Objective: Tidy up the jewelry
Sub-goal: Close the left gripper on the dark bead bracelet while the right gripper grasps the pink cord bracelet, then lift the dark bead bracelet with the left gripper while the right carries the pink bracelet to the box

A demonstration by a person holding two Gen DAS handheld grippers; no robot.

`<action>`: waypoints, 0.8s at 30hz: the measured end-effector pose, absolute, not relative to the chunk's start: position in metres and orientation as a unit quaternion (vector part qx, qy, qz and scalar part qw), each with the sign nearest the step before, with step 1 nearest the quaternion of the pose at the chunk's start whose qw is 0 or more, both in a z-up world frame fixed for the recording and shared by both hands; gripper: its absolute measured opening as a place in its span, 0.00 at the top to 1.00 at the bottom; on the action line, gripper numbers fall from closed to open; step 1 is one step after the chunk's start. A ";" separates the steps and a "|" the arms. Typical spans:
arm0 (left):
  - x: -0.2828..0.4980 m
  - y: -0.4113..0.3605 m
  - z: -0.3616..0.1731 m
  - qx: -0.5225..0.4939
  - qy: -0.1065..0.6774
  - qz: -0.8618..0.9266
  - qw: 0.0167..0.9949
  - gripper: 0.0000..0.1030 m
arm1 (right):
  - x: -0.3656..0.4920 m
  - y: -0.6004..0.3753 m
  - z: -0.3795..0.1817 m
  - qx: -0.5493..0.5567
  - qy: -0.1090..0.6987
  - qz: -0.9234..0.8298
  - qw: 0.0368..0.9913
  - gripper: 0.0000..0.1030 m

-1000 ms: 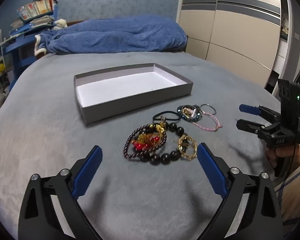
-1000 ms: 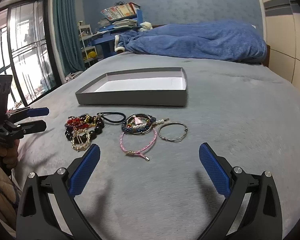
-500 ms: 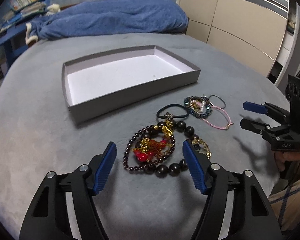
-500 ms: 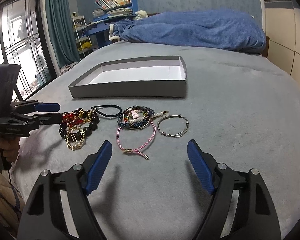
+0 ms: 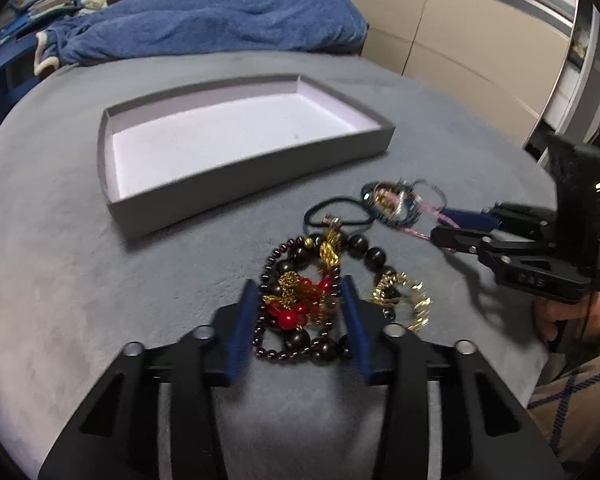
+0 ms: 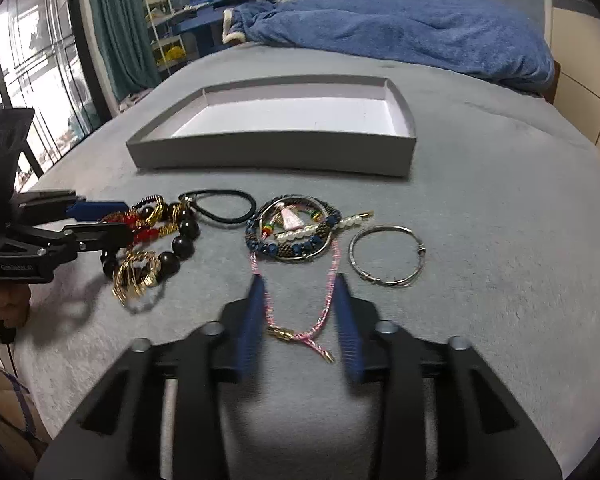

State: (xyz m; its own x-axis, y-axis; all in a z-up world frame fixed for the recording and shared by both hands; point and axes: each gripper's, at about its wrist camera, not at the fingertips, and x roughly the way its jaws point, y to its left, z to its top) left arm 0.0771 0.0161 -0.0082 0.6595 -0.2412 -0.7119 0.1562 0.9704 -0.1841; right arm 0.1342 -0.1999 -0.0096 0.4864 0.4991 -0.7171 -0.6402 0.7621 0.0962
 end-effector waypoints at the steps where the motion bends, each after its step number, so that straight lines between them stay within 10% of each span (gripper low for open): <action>1: 0.074 0.018 -0.005 -0.058 0.391 -0.109 0.912 0.69 | 0.134 -0.204 -0.009 -0.085 0.381 0.330 0.860 0.84; 15: 0.041 0.038 0.014 -0.065 0.363 -0.102 0.924 0.88 | 0.129 -0.239 -0.004 -0.036 0.370 0.306 0.877 0.97; 24: 0.034 0.033 0.003 -0.059 0.369 -0.107 0.922 0.57 | 0.129 -0.243 -0.006 -0.026 0.368 0.308 0.877 0.97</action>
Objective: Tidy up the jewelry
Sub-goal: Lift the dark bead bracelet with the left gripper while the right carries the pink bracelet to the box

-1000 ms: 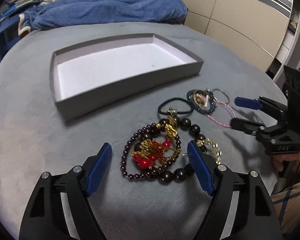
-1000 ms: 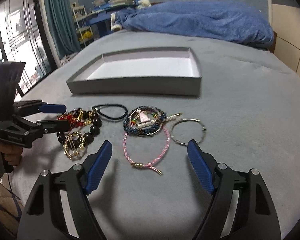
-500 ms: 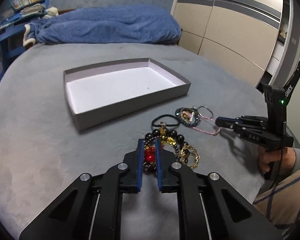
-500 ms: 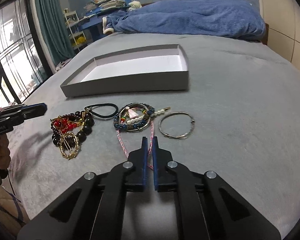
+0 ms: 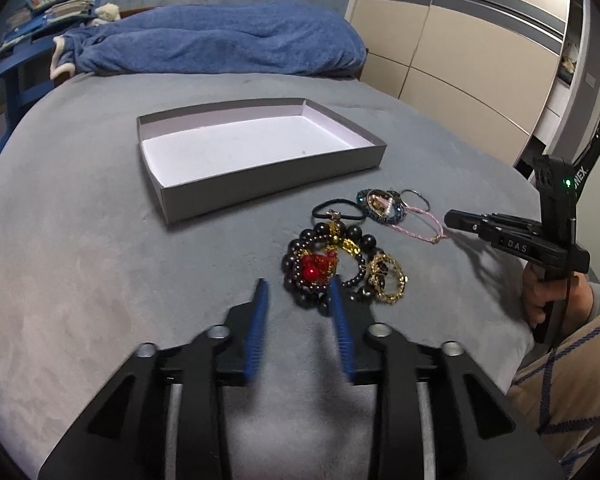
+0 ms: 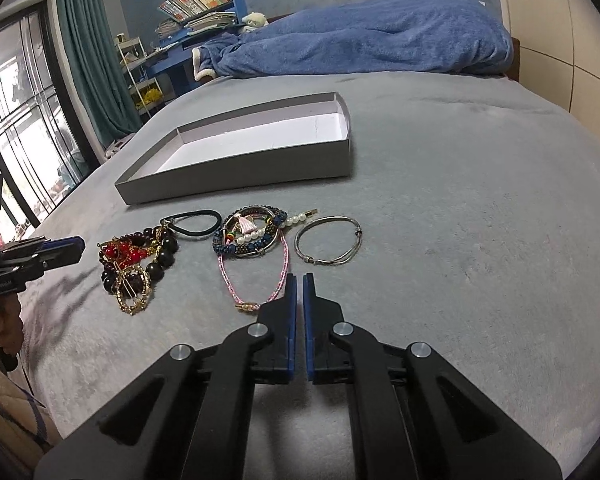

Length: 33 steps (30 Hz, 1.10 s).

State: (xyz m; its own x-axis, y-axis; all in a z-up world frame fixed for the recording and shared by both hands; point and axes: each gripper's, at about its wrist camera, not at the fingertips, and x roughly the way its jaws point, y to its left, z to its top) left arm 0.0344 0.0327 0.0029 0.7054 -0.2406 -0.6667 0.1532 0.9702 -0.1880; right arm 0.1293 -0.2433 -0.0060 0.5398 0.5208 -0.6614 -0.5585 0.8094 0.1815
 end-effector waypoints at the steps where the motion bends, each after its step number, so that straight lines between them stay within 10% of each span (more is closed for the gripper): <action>1: 0.034 0.031 0.003 -0.054 0.367 -0.106 0.922 0.53 | 0.129 -0.243 -0.006 -0.026 0.369 0.308 0.877 0.97; 3: 0.035 0.030 0.002 -0.052 0.367 -0.107 0.923 0.38 | 0.130 -0.242 -0.007 -0.028 0.370 0.309 0.875 0.97; 8: 0.055 0.028 -0.003 -0.067 0.383 -0.115 0.914 0.37 | 0.129 -0.241 -0.008 -0.030 0.371 0.309 0.875 0.97; 16: 0.061 0.018 -0.003 -0.065 0.385 -0.143 0.909 0.92 | 0.129 -0.241 -0.008 -0.028 0.373 0.311 0.874 0.97; 27: 0.032 0.019 0.061 -0.063 0.307 -0.160 0.936 0.94 | 0.129 -0.239 -0.009 -0.032 0.376 0.318 0.870 0.95; 33: 0.031 0.028 0.075 -0.055 0.294 -0.143 0.943 0.94 | 0.132 -0.237 -0.006 -0.027 0.379 0.319 0.868 0.71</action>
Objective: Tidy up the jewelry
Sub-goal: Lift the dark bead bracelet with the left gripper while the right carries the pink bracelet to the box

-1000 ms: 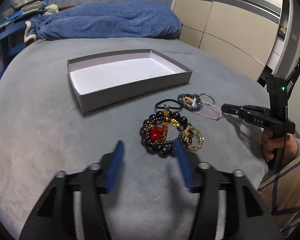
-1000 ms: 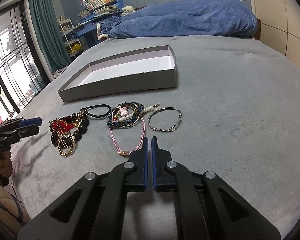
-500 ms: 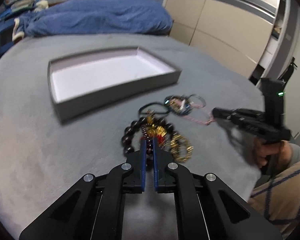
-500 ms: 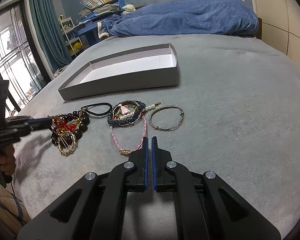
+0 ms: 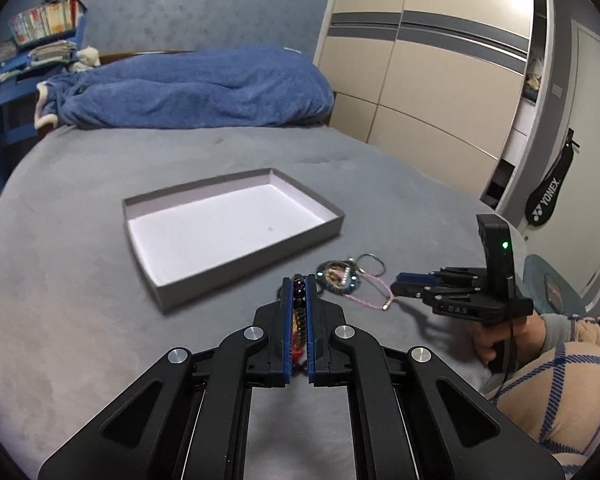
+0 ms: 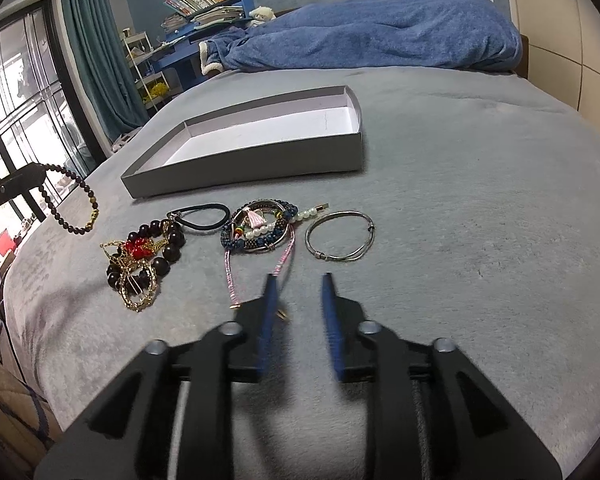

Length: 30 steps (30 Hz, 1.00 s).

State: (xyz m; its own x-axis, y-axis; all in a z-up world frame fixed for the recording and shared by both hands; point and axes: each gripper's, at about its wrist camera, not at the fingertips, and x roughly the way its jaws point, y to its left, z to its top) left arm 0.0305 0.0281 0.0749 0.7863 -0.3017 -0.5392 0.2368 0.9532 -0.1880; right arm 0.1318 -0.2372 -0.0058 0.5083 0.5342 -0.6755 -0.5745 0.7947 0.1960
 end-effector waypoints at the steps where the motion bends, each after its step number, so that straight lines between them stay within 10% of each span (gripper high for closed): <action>1: 0.031 0.031 0.074 -0.057 0.295 -0.139 0.944 0.94 | 0.132 -0.237 -0.004 -0.025 0.378 0.320 0.868 0.71; 13: 0.031 0.044 0.075 -0.062 0.294 -0.127 0.945 0.94 | 0.140 -0.212 -0.016 -0.050 0.420 0.325 0.846 0.66; 16: 0.034 0.042 0.076 -0.060 0.293 -0.129 0.945 0.94 | 0.138 -0.211 -0.015 -0.053 0.420 0.335 0.841 0.98; 30: 0.052 0.034 0.087 -0.060 0.280 -0.134 0.949 0.94 | 0.135 -0.257 0.071 0.004 0.319 0.357 0.878 0.98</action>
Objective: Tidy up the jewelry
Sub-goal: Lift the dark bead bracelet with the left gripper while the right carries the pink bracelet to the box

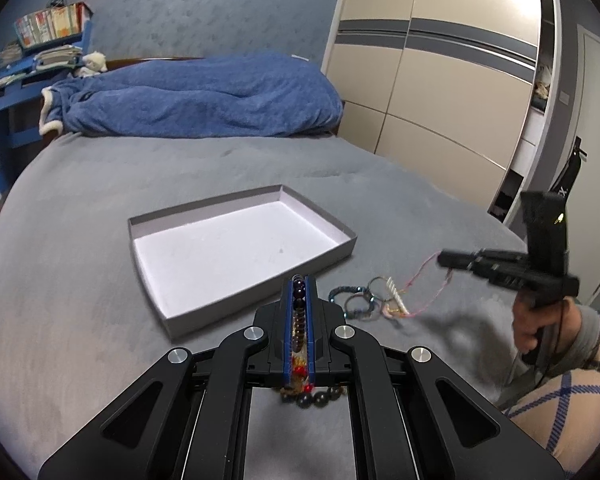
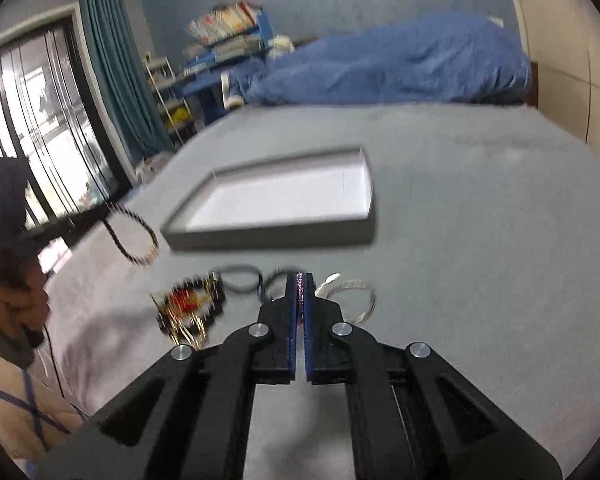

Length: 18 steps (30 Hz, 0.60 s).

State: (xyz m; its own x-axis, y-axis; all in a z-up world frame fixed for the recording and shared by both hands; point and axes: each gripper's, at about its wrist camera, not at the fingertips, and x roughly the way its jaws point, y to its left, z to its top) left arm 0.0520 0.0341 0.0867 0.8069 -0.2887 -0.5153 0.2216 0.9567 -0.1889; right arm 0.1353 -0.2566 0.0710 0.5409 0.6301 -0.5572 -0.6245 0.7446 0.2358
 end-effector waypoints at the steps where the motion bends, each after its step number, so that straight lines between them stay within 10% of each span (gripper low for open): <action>1: 0.053 0.034 0.088 -0.060 0.279 -0.135 0.949 0.94 | 0.138 -0.258 0.075 0.007 0.316 0.357 0.879 0.98; 18: 0.108 0.043 0.101 -0.066 0.266 -0.127 0.953 0.94 | 0.168 -0.262 0.131 0.037 0.257 0.360 0.896 0.98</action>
State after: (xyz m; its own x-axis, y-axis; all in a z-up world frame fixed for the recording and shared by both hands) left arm 0.1080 0.0425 0.1008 0.8267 -0.2771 -0.4897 0.2067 0.9590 -0.1938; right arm 0.1680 -0.2616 0.1314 0.6083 0.6645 -0.4340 -0.6264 0.7378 0.2516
